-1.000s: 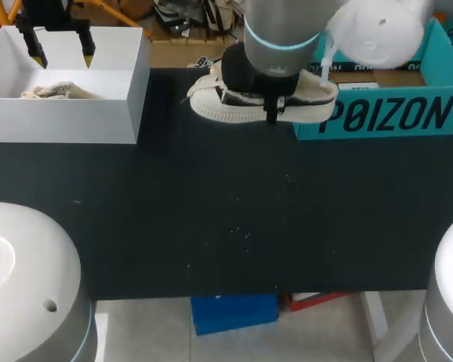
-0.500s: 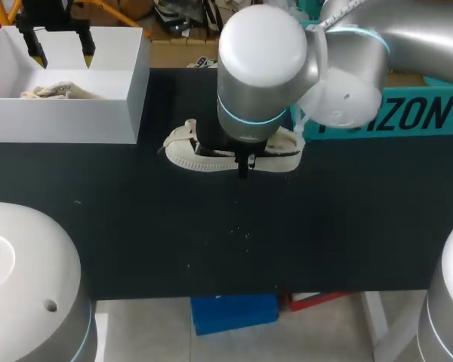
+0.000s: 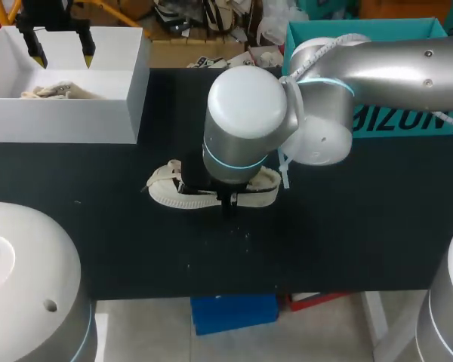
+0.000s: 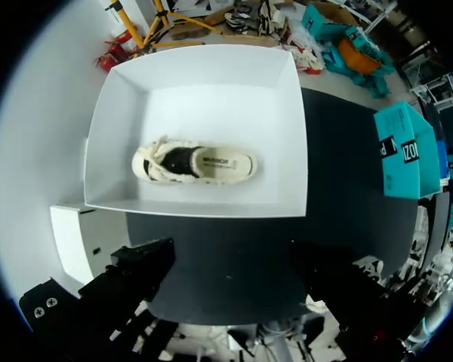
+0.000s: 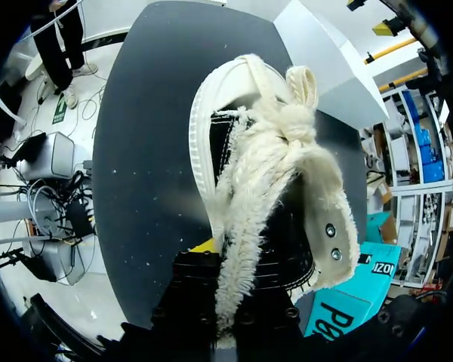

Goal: Take the shoe out of the shoebox, open the shoe tongue, remove and reinsert the insole, then place the shoe into the shoebox

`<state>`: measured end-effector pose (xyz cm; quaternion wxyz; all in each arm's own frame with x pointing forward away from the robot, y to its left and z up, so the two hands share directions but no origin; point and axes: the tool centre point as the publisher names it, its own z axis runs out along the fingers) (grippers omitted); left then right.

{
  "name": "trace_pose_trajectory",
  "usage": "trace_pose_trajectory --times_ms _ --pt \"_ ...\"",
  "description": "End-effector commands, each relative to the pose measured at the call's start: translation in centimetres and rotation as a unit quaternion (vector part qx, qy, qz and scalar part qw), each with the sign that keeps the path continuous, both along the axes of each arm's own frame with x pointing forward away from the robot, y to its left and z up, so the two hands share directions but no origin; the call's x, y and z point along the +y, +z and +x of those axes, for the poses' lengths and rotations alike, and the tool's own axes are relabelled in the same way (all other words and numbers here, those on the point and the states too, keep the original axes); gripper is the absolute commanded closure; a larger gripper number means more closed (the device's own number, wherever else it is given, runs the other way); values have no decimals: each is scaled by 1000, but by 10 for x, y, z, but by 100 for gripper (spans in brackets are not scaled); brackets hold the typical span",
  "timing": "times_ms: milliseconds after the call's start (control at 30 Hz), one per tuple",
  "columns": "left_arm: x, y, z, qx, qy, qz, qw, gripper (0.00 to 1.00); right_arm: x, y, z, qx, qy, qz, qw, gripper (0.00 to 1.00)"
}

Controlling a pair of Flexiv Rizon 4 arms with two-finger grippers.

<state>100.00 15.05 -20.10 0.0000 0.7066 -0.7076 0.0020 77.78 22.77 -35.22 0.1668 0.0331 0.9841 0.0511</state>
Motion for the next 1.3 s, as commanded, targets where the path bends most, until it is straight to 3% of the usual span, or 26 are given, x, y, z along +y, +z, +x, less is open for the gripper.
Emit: trace_pose_trajectory --times_ms 33,167,200,233,267,433,767,933,1133,1300 --pt "0 0 0 1 0 1 1000 0 13 -29 7 8 3 -2 1000 100" --pt "0 0 0 1 0 1 1000 0 15 -40 11 19 7 -8 1000 100" --pt "0 0 0 1 0 1 1000 0 15 -40 11 24 8 -9 1000 76" --pt "0 0 0 1 0 1 1000 0 14 -41 12 26 8 -10 1000 13" --pt "0 0 0 1 0 1 1000 0 14 -40 13 27 8 -12 1000 0" --pt "0 0 0 1 0 1 1000 0 5 -23 16 38 4 -23 999 0" --pt "0 0 0 1 0 1 1000 0 -19 42 21 55 -6 1 998 0" --pt "0 0 0 1 0 1 1000 0 -29 67 23 58 12 65 996 0" --pt "0 0 0 1 0 1 1000 0 -47 91 26 90 46 138 985 0" --pt "0 0 0 1 0 1 1000 0 -77 109 33 106 76 238 962 0"
